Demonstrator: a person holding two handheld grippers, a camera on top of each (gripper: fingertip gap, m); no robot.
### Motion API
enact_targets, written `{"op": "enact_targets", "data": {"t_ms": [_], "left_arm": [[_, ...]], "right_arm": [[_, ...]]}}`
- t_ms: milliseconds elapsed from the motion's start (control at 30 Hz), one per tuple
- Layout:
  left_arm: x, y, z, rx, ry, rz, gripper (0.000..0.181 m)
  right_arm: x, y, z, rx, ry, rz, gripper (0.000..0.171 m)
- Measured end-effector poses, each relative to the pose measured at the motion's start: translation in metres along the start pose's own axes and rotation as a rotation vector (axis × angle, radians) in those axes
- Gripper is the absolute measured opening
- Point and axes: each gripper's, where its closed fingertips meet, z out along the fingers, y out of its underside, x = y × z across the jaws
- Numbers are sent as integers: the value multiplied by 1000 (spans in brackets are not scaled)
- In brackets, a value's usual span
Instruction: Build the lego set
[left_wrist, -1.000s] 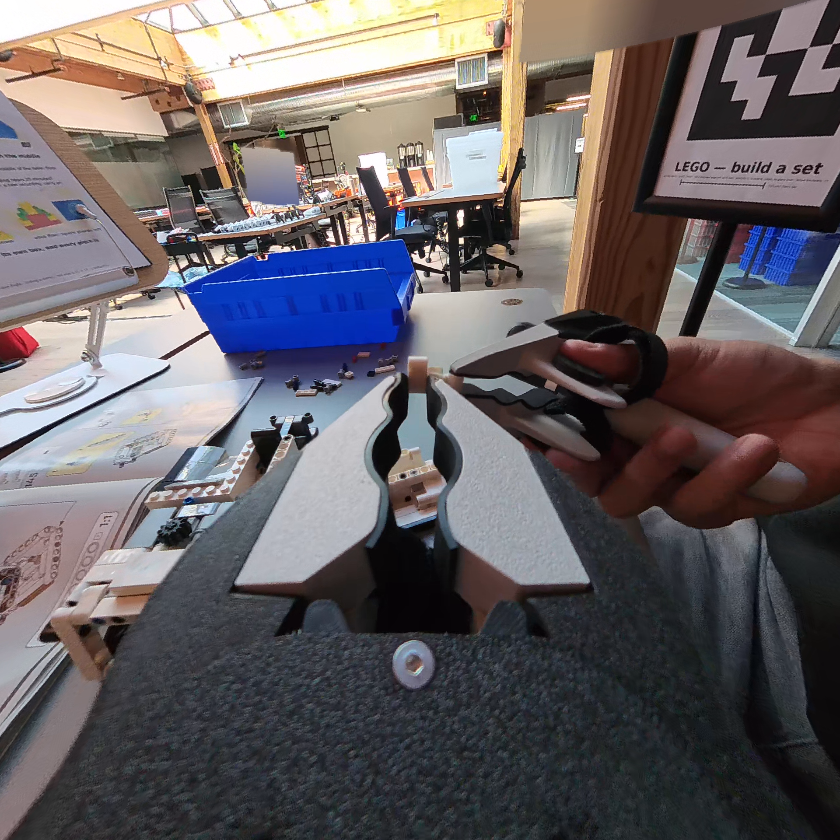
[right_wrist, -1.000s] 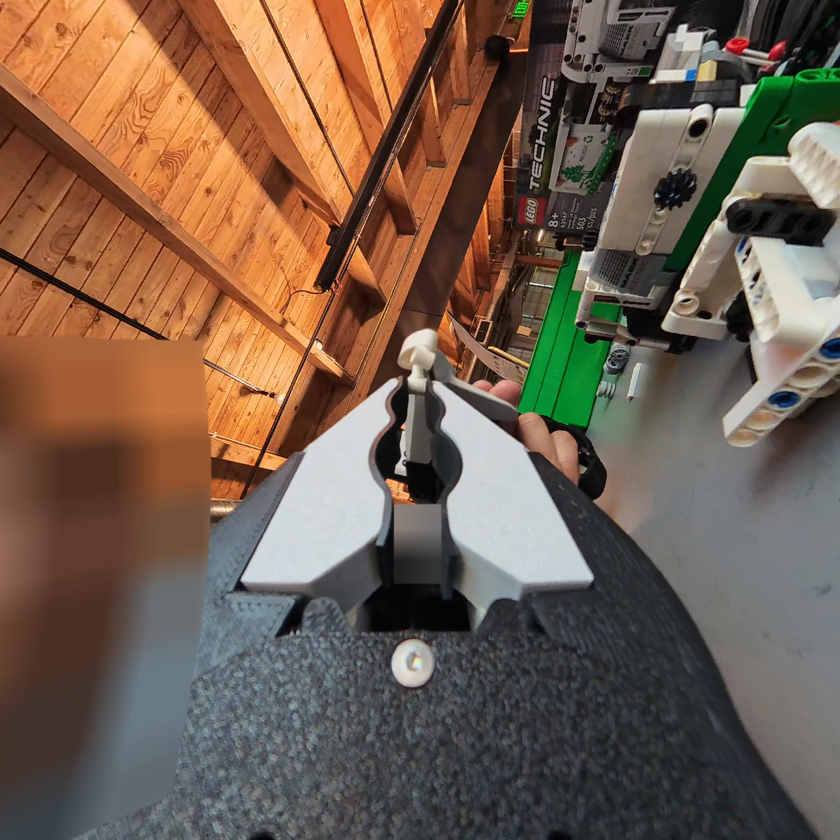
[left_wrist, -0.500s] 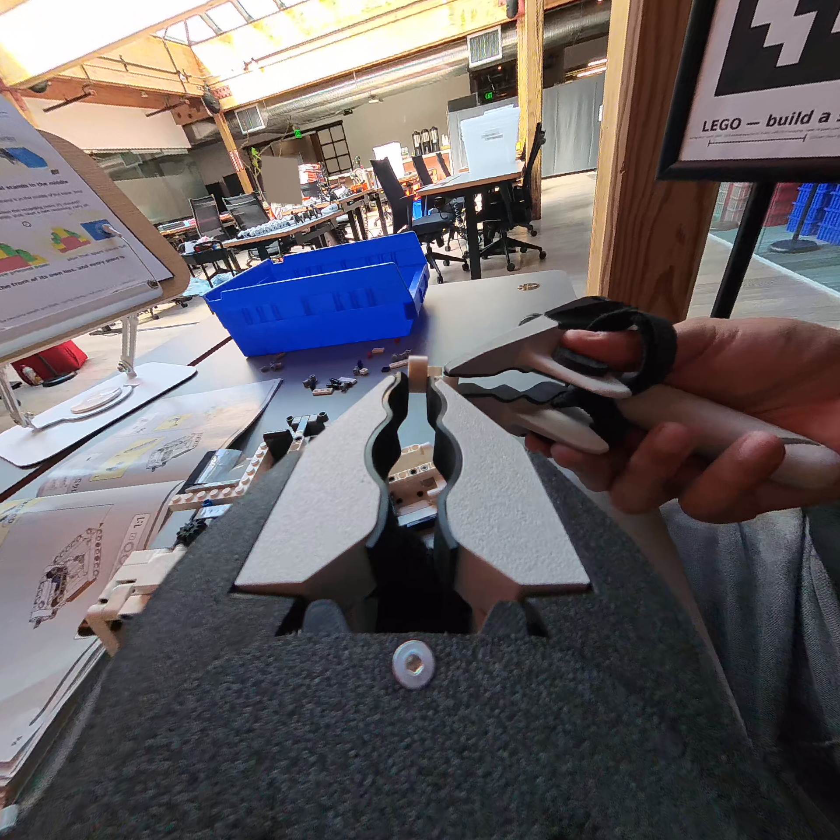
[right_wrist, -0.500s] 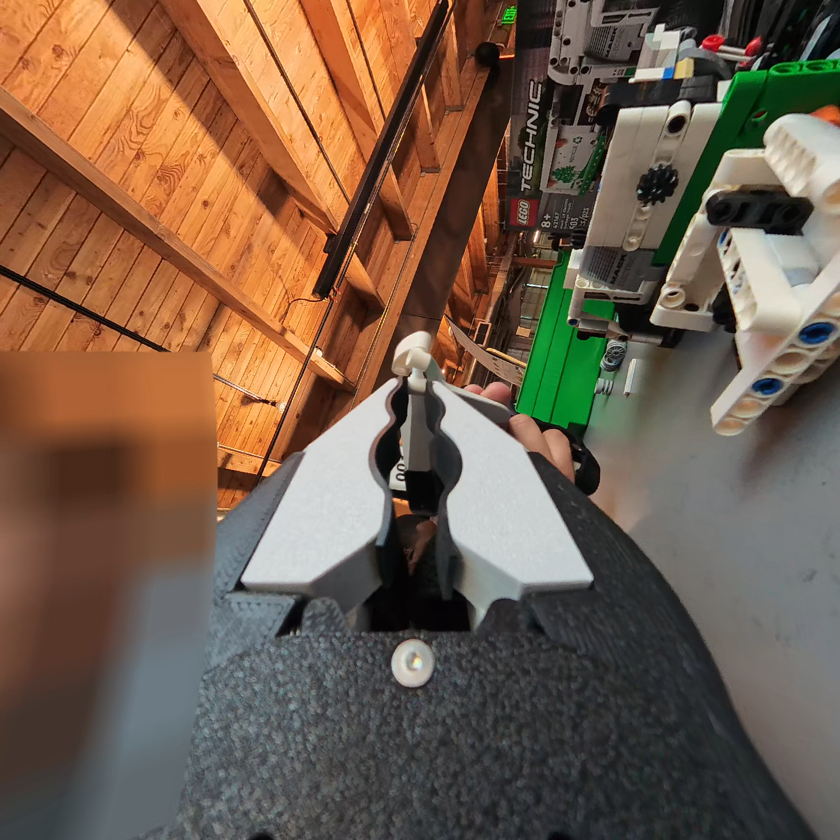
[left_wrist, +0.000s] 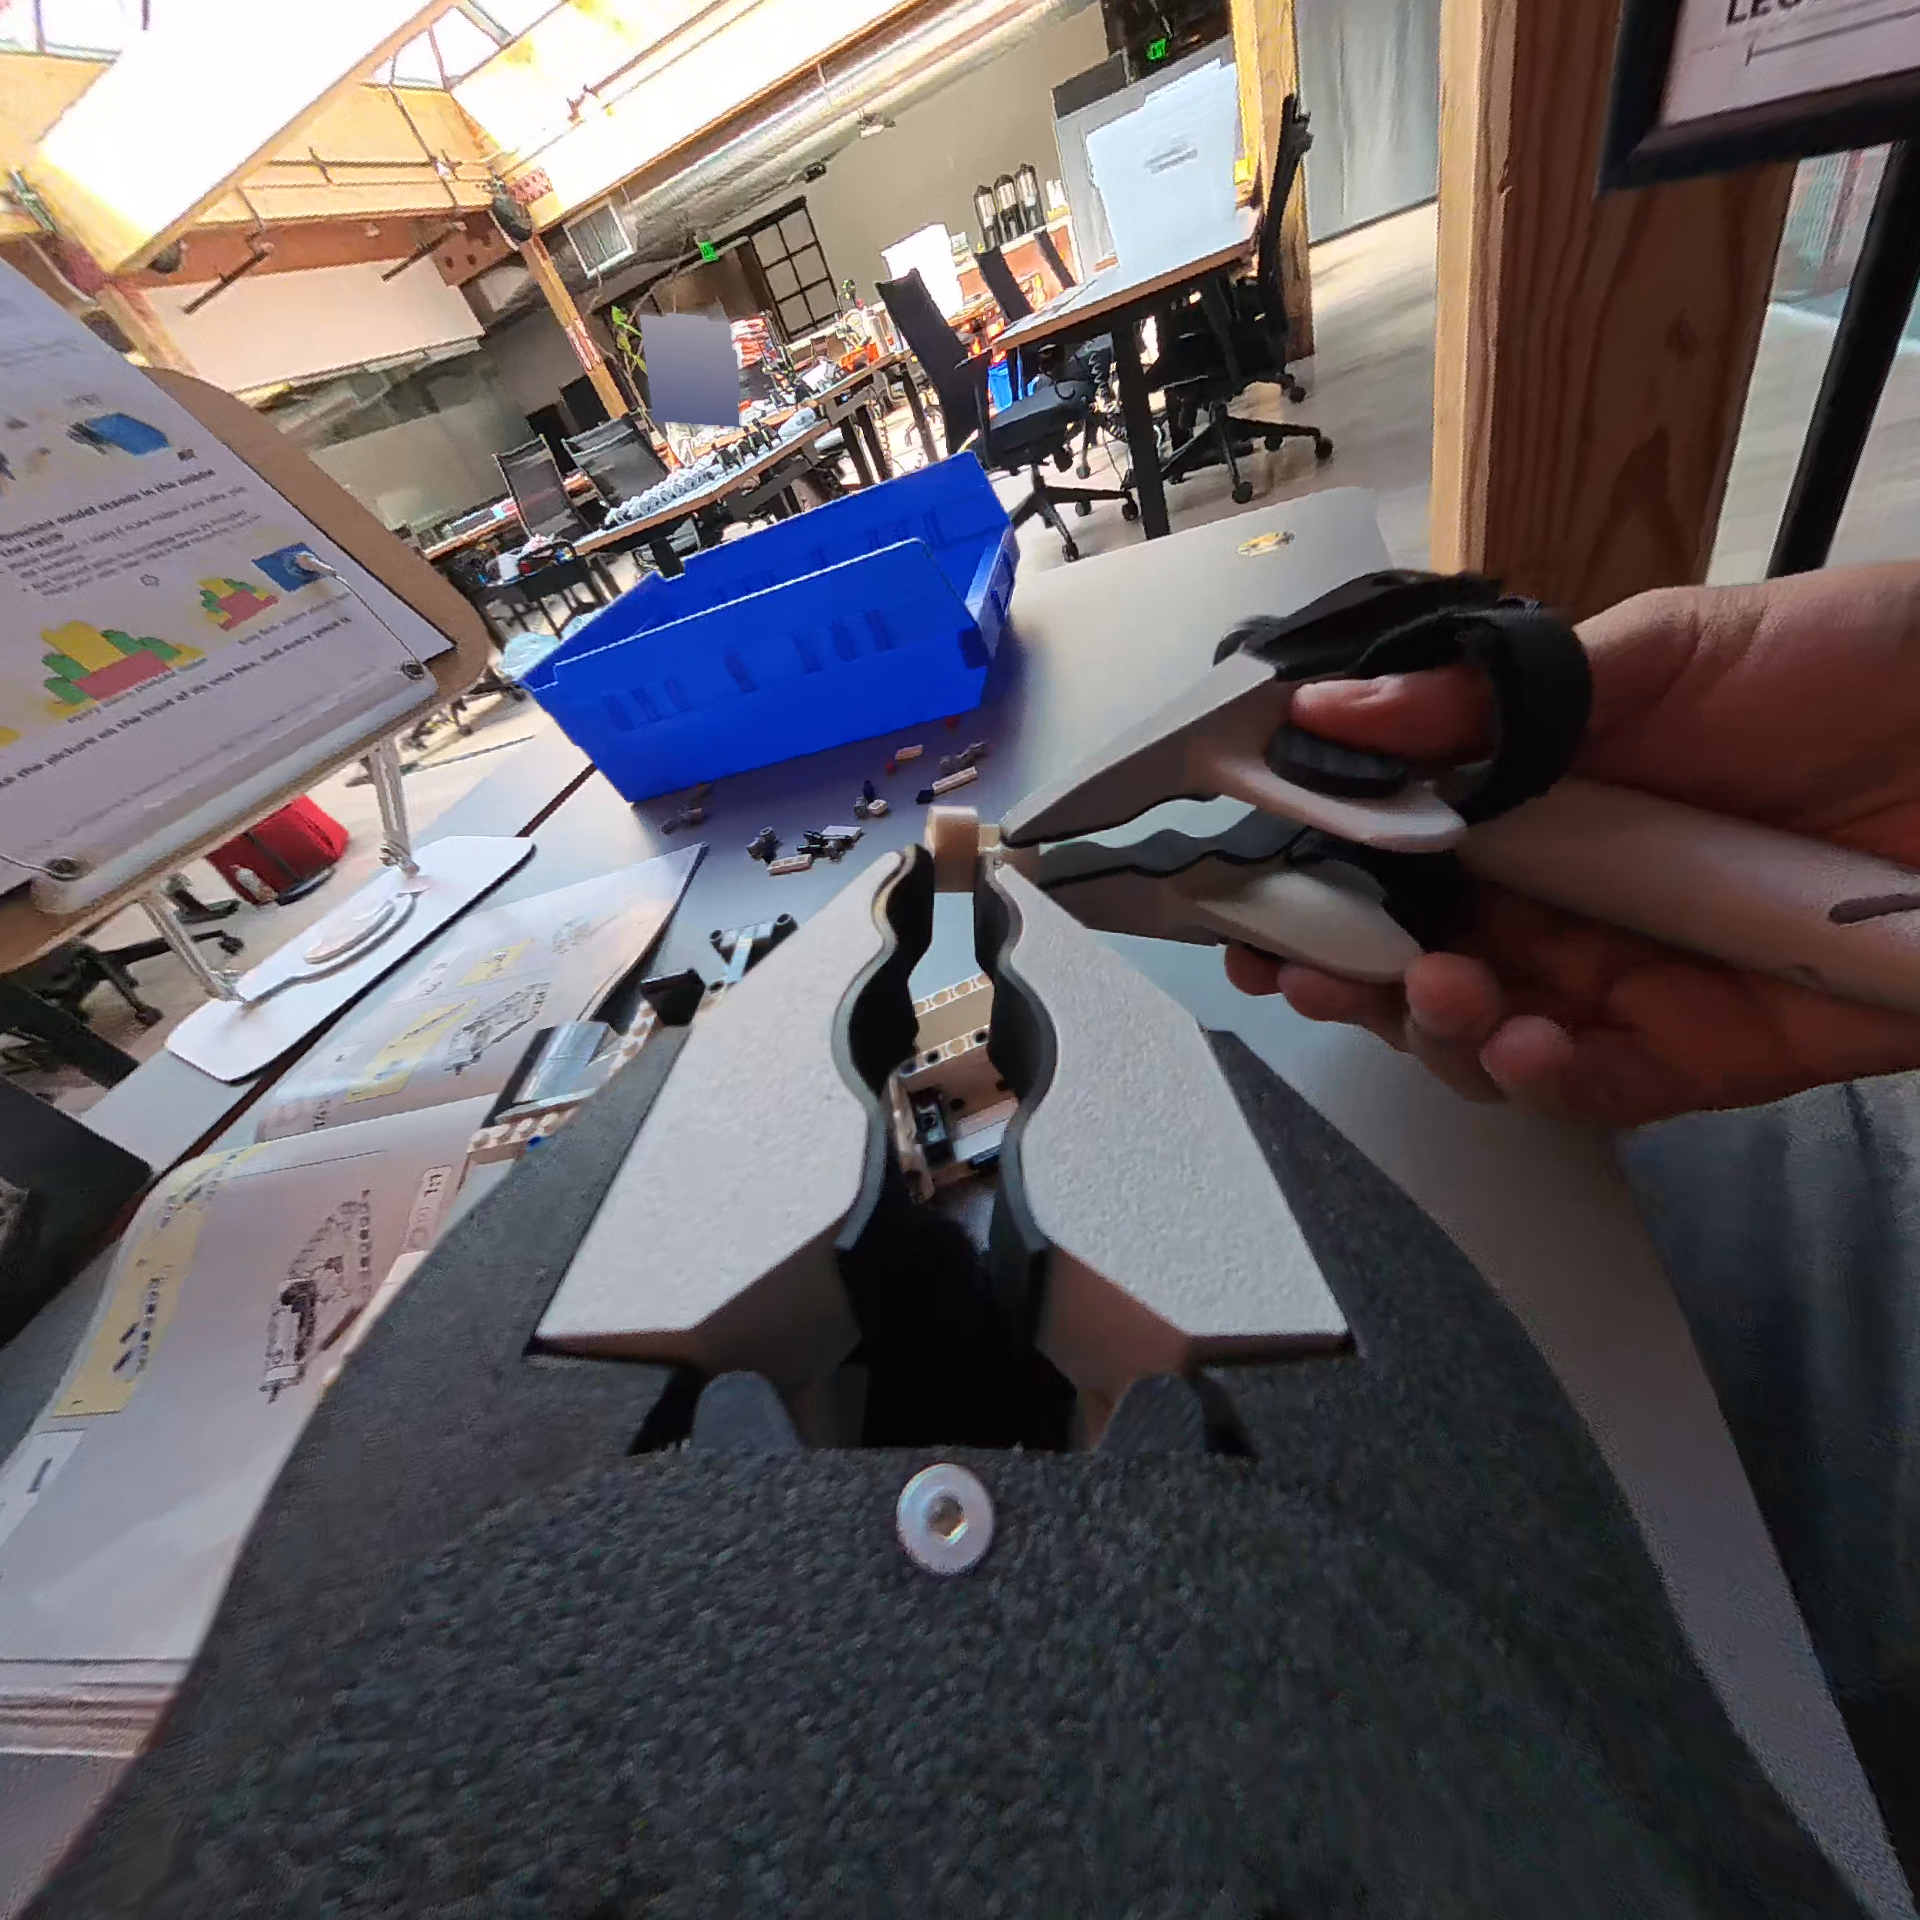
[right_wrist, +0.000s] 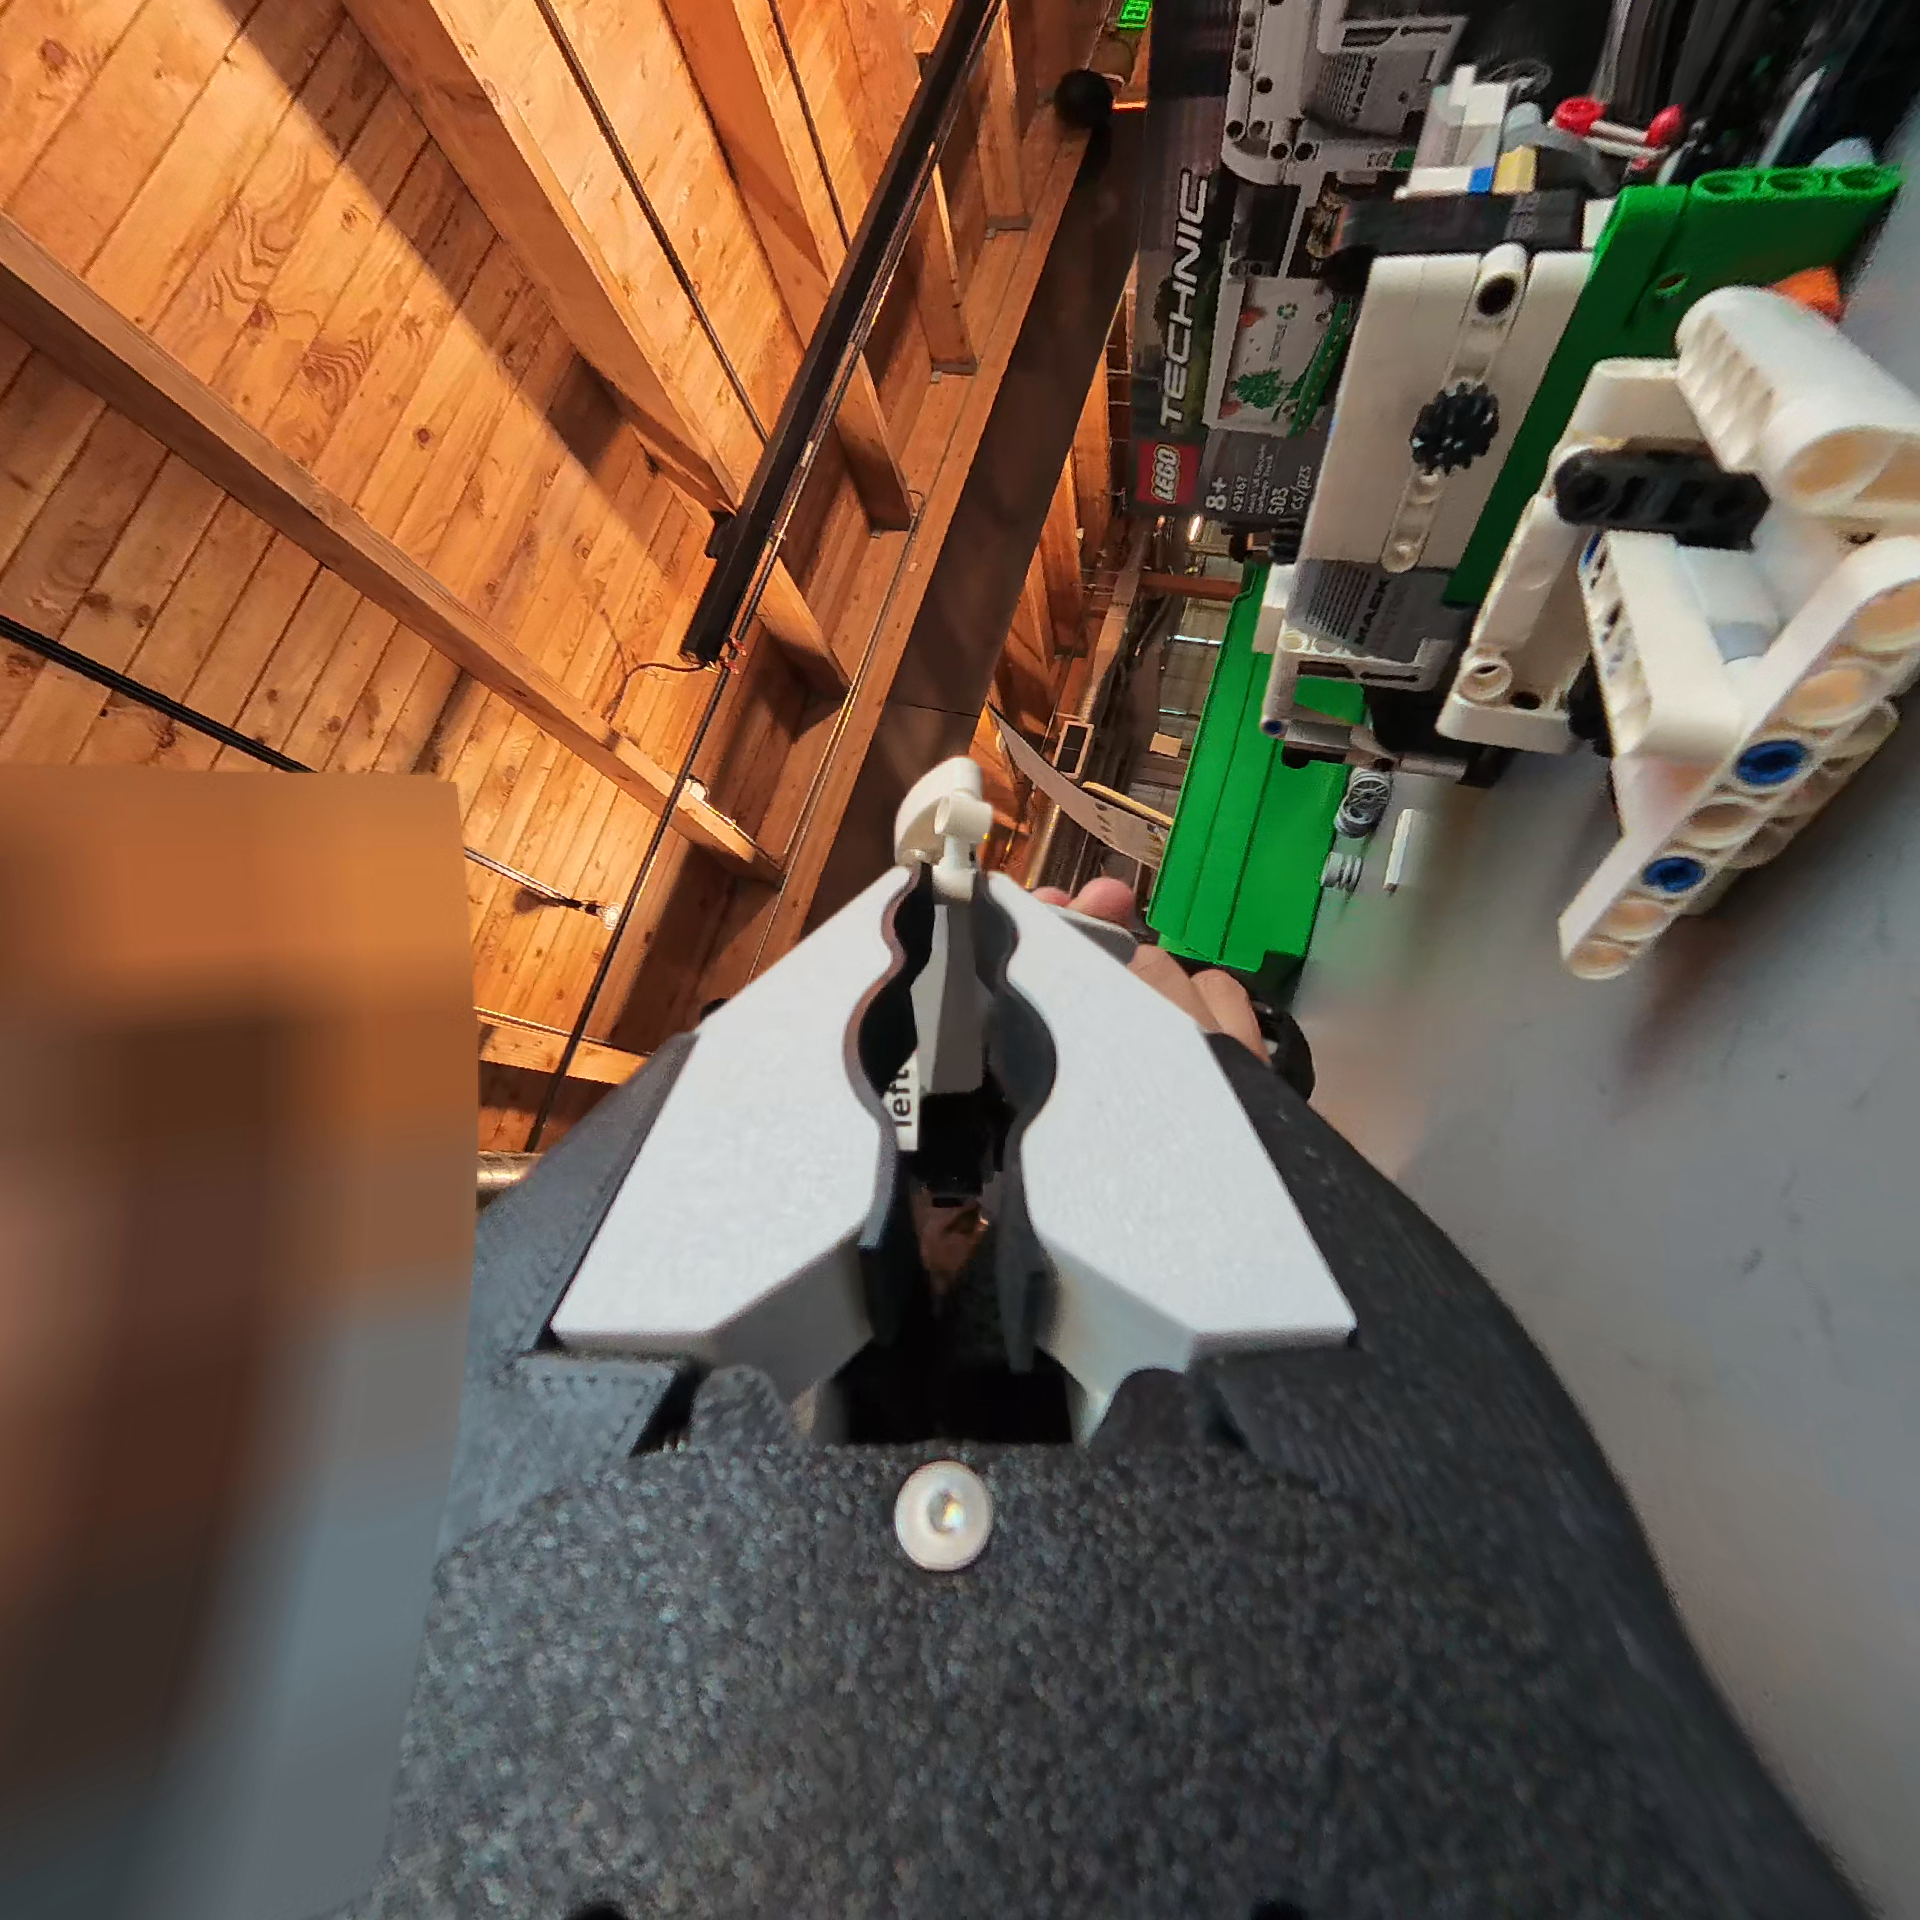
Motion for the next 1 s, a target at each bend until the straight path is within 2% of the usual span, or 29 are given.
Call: {"op": "enact_targets", "data": {"t_ms": [67,167,333,433,633,867,1000], "left_arm": [[0,0,-1,-1,-3,32,7],[1,2,-2,-1,31,-25,7],[-1,6,2,-4,75,-146,7],[0,9,4,-16,80,-156,7],[-1,10,4,-31,32,-88,7],[-1,1,-1,16,68,-135,7],[0,-4,-4,67,138,-232,7]], "right_arm": [[0,0,0,5,-24,32,6],[2,1,-1,-2,-20,21,5],[7,-3,-2,-70,113,-217,6],[10,-5,-4,-114,185,-316,6],[12,-4,-3,-86,79,-38,6],[2,0,1,-69,0,57,6],[-3,3,2,-87,-50,118,5]]}}
